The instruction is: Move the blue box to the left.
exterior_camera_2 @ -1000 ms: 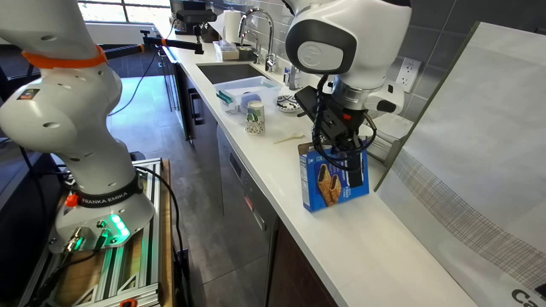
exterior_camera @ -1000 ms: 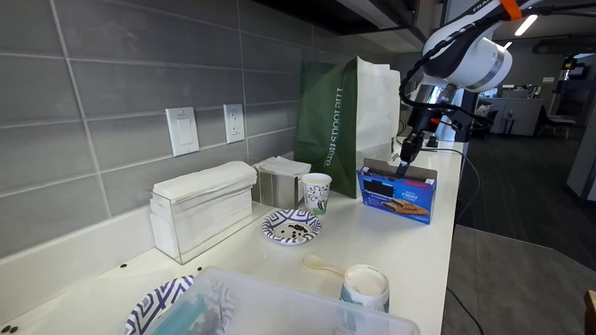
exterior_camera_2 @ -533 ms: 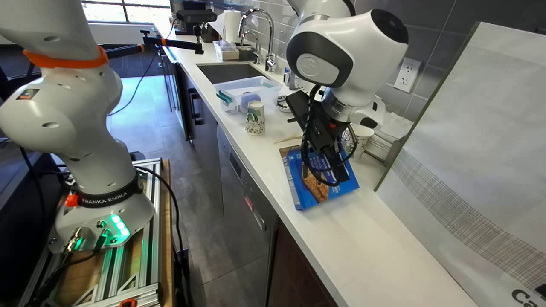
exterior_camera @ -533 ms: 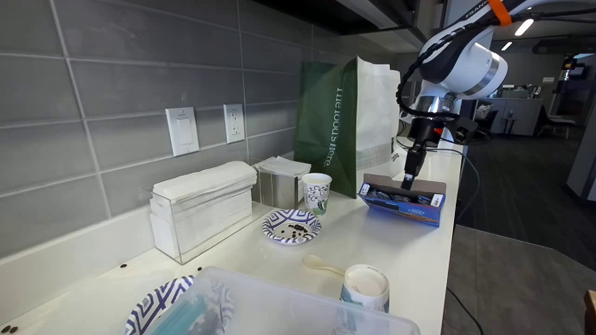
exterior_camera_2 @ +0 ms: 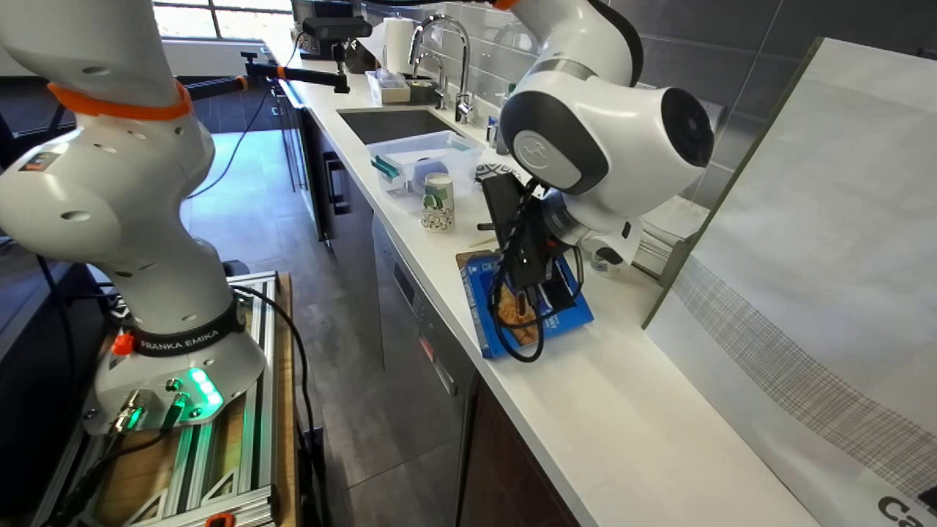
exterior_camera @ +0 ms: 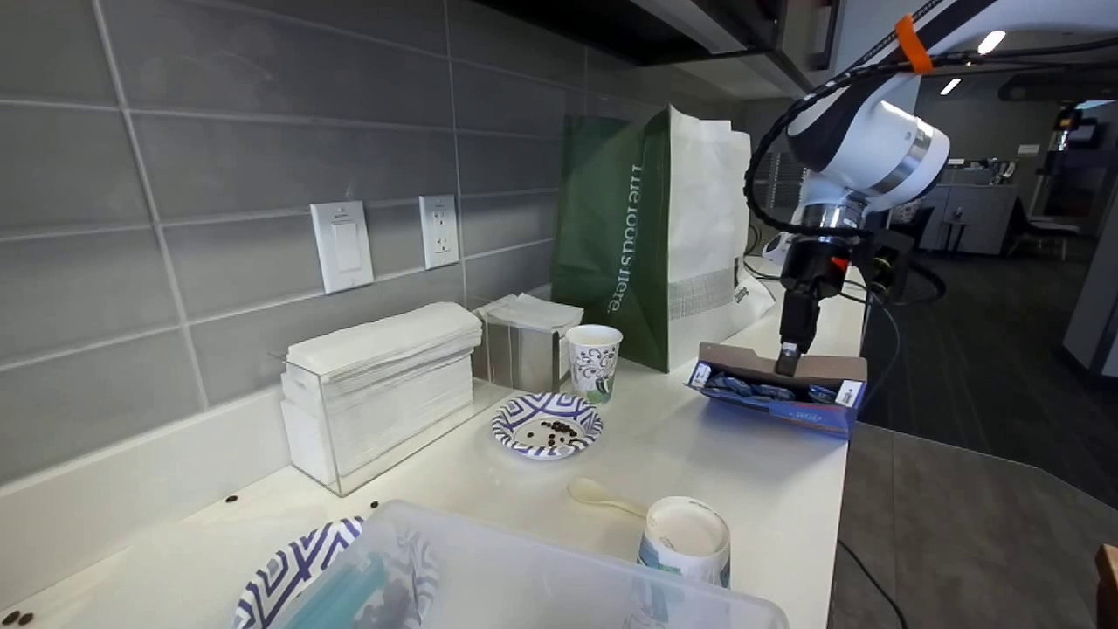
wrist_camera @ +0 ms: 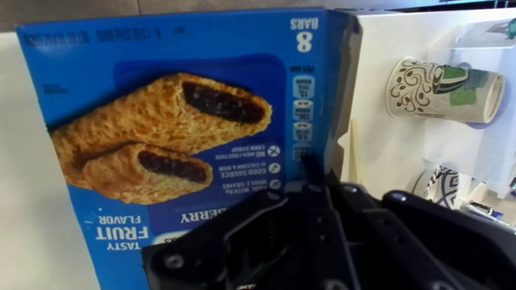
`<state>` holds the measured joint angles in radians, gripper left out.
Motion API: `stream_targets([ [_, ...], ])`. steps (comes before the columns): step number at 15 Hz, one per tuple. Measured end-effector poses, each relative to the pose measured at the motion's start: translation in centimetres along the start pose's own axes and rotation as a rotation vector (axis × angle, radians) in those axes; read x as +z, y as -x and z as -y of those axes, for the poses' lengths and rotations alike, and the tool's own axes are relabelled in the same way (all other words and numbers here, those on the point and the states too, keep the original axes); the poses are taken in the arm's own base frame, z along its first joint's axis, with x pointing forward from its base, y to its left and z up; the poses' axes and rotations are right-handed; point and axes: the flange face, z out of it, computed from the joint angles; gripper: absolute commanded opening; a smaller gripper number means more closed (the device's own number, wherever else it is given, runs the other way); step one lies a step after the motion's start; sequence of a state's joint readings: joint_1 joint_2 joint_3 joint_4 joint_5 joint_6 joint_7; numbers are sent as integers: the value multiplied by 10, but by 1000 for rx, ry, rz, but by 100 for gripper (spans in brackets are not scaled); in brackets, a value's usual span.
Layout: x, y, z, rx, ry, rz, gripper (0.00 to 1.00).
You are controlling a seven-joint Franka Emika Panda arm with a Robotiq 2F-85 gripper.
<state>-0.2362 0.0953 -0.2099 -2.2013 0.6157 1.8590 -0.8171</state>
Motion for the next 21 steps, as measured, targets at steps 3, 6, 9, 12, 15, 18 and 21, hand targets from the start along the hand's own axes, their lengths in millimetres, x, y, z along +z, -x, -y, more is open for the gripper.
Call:
stream_targets([
  [3,0,3,-11,29,-57,8,0],
  [6,-3,2,-15,36,-71,8,0],
  [9,-18,-3,-9,1,-11,22,0],
  [12,-45,-9,2,-41,126,24,0],
  [15,-70,-12,12,-65,260,-14,0],
  [18,-87,-14,14,-68,363,-59,0],
  [21,-94,-14,13,-62,436,-86,0],
])
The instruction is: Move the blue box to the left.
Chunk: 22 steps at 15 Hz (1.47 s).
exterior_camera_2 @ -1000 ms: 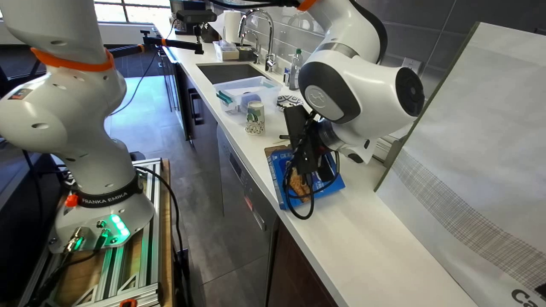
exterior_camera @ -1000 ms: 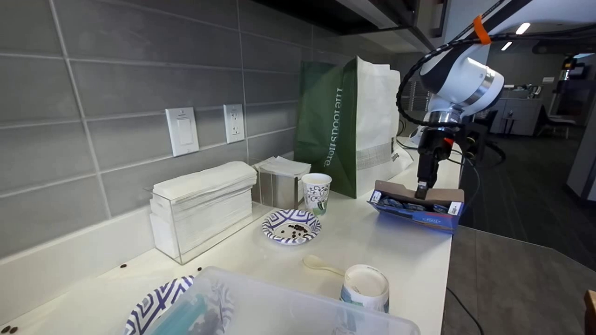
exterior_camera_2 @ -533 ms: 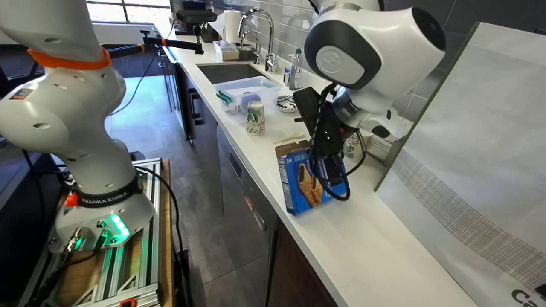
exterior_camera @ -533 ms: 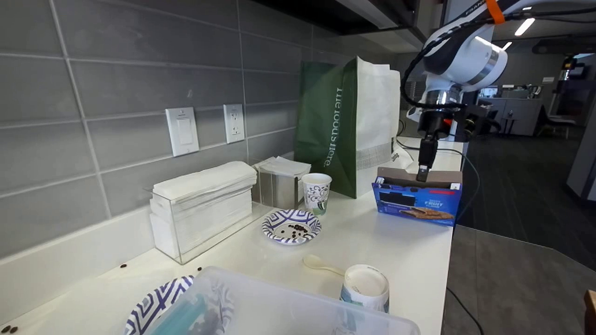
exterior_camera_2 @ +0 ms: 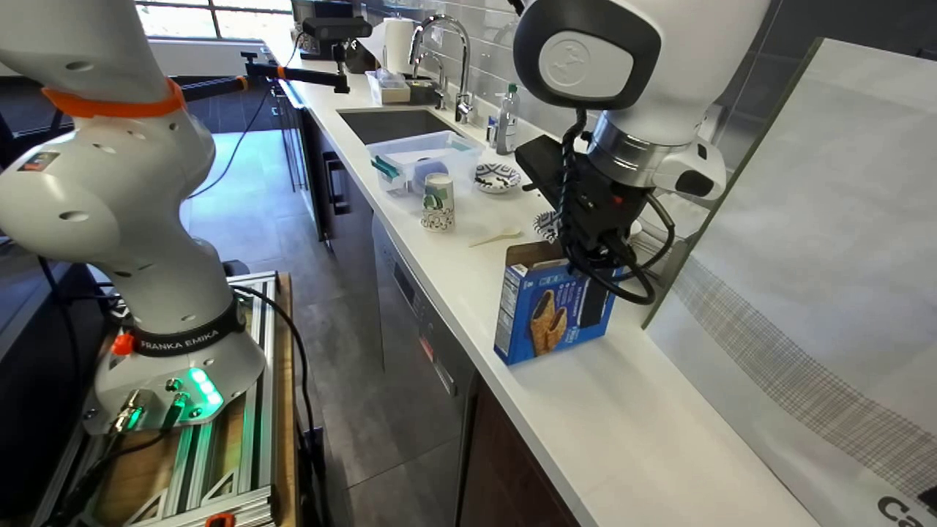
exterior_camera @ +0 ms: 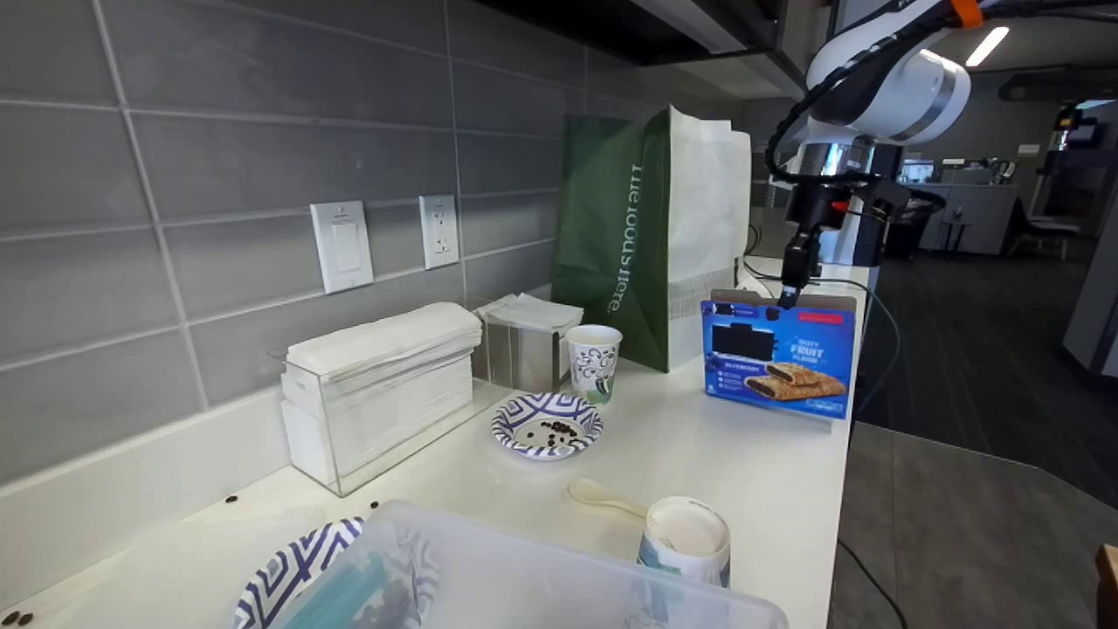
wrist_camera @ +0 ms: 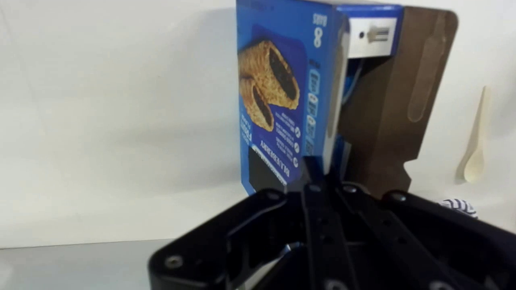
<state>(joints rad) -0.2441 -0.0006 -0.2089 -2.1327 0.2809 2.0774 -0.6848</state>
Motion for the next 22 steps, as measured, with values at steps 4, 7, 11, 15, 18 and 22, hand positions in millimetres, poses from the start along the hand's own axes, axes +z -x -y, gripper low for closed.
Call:
stream_targets([
  [4,5,3,-5,10,72,-7,0],
  [7,6,7,-5,15,101,-20,0],
  [11,4,6,-1,8,129,-64,0],
  [15,7,-8,20,-6,139,-118,0],
  [18,9,-16,38,-6,107,-145,0],
  [22,12,-18,45,31,65,-165,0],
])
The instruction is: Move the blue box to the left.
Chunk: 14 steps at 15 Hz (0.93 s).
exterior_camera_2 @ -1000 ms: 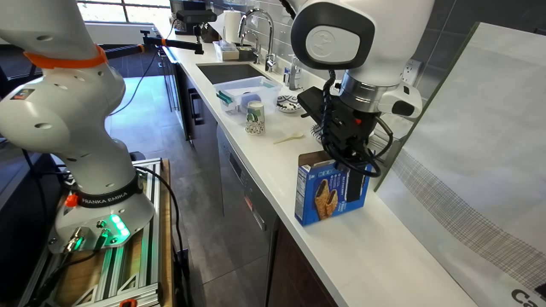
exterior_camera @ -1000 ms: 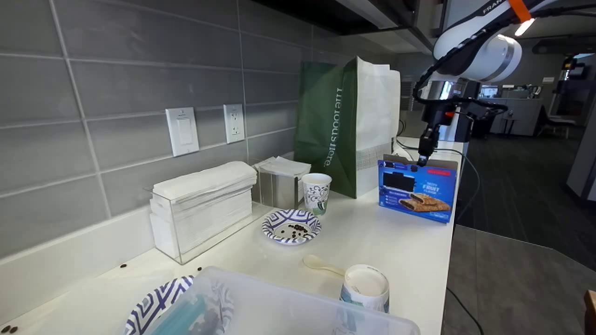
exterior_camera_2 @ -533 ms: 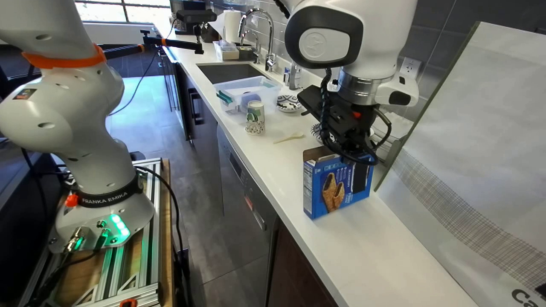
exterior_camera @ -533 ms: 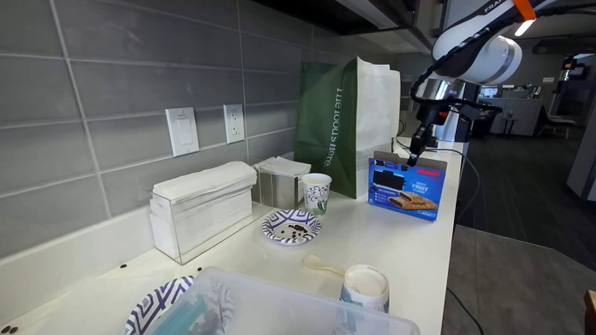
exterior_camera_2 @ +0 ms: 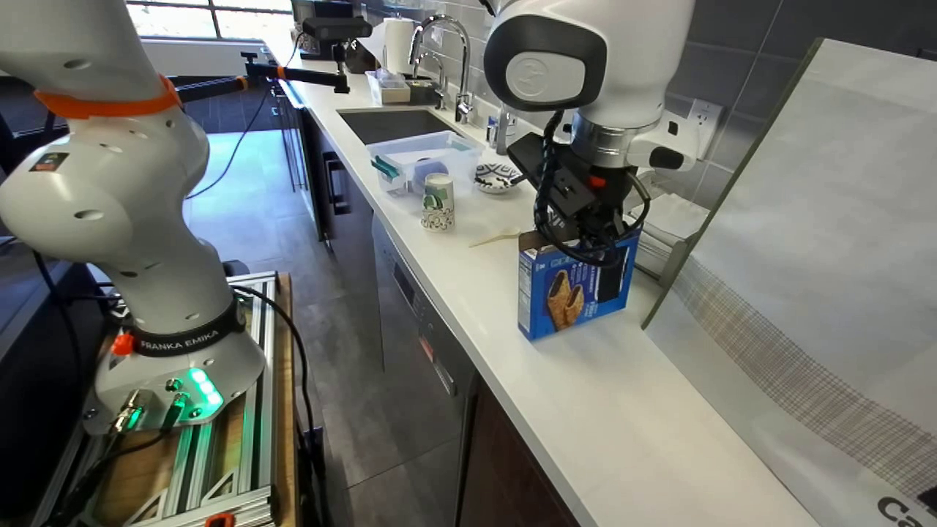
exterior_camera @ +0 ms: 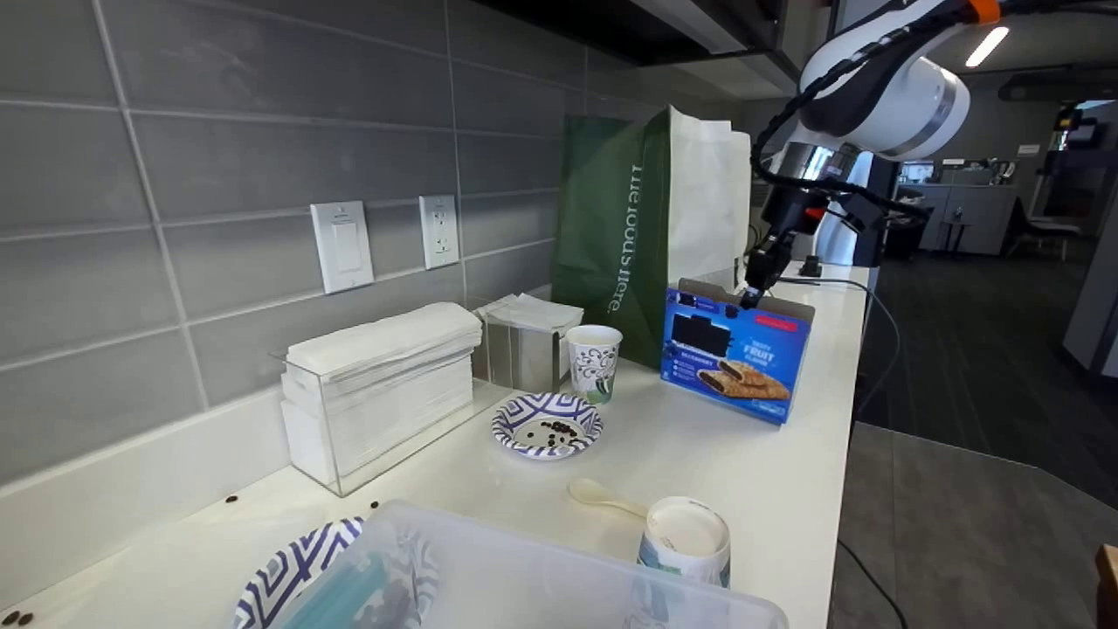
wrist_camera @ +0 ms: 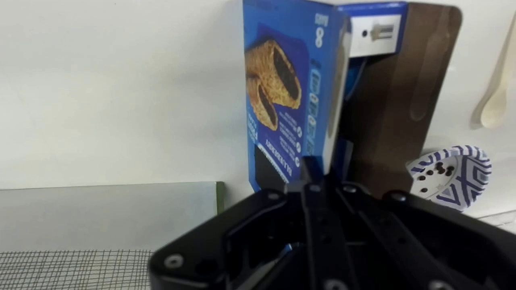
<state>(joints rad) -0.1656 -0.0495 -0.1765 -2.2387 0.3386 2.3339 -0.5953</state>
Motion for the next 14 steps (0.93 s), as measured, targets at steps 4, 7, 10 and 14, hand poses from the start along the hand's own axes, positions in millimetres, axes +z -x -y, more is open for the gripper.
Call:
stream_targets([
  [4,2,6,-8,34,-8,2,0],
  [7,6,16,-20,65,-9,11,0],
  [10,4,22,-33,91,-4,9,0],
  [14,1,29,-46,121,1,6,34],
])
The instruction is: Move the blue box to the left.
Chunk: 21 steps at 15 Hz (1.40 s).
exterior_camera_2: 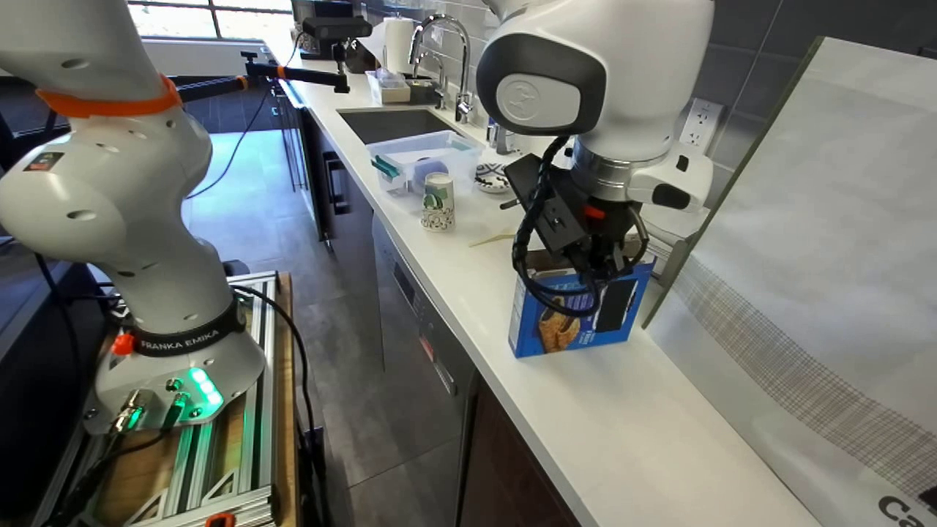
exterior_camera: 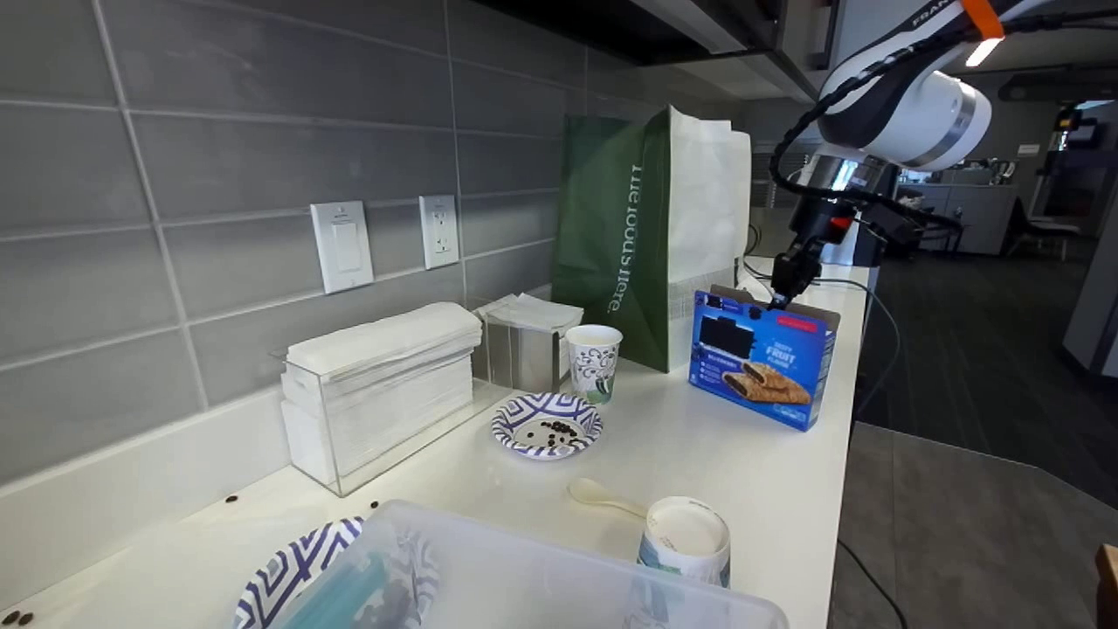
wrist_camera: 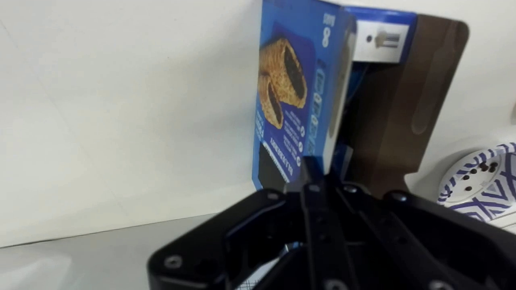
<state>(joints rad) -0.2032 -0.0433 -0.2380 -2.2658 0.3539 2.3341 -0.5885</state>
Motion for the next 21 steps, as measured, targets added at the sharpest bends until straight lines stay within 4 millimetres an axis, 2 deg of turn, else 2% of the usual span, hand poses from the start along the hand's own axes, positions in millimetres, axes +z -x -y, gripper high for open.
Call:
stream_targets([
  [4,-3,2,-6,10,7,-2,62],
  [9,-12,0,-3,4,43,0,99],
  [12,-29,-4,7,4,94,0,100],
  [14,-47,-6,20,12,136,-5,100],
  [21,-139,0,92,32,232,-28,100],
])
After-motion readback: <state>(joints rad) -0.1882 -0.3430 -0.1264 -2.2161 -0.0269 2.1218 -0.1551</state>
